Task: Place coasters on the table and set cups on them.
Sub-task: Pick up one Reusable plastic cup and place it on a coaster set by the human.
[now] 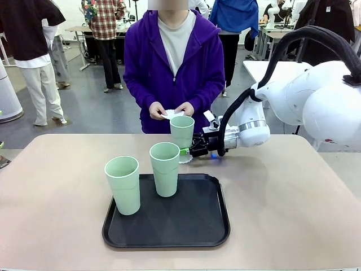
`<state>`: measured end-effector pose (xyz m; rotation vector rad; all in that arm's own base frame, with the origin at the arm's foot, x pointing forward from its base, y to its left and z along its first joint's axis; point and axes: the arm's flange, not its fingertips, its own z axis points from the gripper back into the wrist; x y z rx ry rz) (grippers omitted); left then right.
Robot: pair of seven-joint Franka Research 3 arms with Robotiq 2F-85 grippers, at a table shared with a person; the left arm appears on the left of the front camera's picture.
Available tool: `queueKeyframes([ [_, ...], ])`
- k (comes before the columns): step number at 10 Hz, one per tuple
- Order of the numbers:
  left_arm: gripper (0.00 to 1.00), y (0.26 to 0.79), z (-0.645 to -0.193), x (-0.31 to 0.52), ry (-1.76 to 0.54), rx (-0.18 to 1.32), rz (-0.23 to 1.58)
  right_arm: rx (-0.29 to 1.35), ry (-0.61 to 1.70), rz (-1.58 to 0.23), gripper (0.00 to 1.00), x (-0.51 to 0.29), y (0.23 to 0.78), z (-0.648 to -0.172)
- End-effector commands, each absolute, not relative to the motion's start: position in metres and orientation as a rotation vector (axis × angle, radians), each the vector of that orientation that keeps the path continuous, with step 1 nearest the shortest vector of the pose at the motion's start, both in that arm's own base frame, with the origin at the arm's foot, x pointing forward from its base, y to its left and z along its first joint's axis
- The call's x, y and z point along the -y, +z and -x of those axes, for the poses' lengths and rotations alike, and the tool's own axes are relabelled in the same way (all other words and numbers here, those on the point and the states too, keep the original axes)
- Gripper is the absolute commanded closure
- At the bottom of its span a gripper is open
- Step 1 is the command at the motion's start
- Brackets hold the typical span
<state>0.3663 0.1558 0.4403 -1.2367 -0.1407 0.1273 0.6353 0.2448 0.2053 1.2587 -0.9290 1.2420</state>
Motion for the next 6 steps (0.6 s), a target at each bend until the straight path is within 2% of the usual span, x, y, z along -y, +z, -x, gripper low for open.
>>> queueKeyframes([
  [1, 0.00, 0.4422, -0.3664, -0.1554, 0.125, 0.149, 1.247, 0.916, 1.273, -1.260, 0.00, -0.2480, 0.2054, -0.6431],
  [6, 0.00, 0.4422, -0.3664, -0.1554, 0.125, 0.149, 1.247, 0.893, 1.286, -1.246, 0.00, -0.2452, 0.2075, -0.6425],
])
